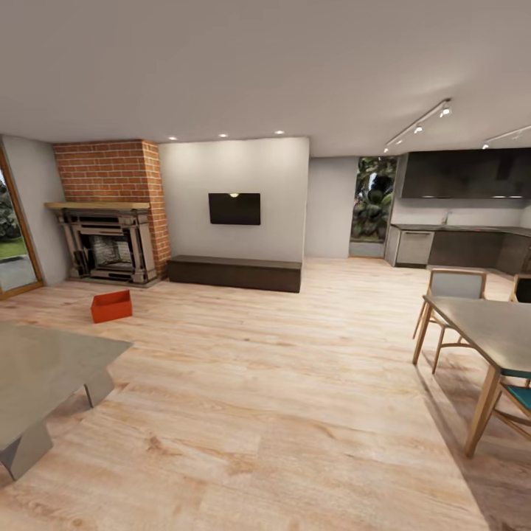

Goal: Move the two storage containers from the living room to the garage. In the garage, place one container on the floor and stack the other container on top of it (either order is fine).

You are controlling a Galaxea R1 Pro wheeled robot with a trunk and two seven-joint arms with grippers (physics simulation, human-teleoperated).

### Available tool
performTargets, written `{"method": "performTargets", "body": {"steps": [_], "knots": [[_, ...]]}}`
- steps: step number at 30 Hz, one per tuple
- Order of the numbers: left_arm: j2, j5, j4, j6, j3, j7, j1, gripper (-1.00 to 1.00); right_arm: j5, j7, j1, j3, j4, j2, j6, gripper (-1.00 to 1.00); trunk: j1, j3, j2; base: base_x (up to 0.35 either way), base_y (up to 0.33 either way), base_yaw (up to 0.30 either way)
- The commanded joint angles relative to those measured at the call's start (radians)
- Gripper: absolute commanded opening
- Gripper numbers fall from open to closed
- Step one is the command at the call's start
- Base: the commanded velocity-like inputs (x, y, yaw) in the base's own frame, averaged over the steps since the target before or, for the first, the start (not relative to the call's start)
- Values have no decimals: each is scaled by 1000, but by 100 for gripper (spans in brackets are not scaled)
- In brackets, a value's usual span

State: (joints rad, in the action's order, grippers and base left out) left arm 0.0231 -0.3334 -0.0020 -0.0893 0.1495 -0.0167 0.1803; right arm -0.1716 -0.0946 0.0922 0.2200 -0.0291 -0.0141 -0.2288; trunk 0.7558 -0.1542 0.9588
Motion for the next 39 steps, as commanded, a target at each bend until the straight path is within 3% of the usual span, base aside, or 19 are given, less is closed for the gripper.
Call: {"method": "performTargets", "body": {"steps": [1,39], "knots": [[0,-7,0,-3,9,-2,1,100,-9,0,1,9,-3,0,-6,100,1,-1,1,325,0,0],[-1,-7,0,-4,9,-2,1,100,-9,0,1,9,-3,0,-6,100,1,-1,1,326,0,0]]}}
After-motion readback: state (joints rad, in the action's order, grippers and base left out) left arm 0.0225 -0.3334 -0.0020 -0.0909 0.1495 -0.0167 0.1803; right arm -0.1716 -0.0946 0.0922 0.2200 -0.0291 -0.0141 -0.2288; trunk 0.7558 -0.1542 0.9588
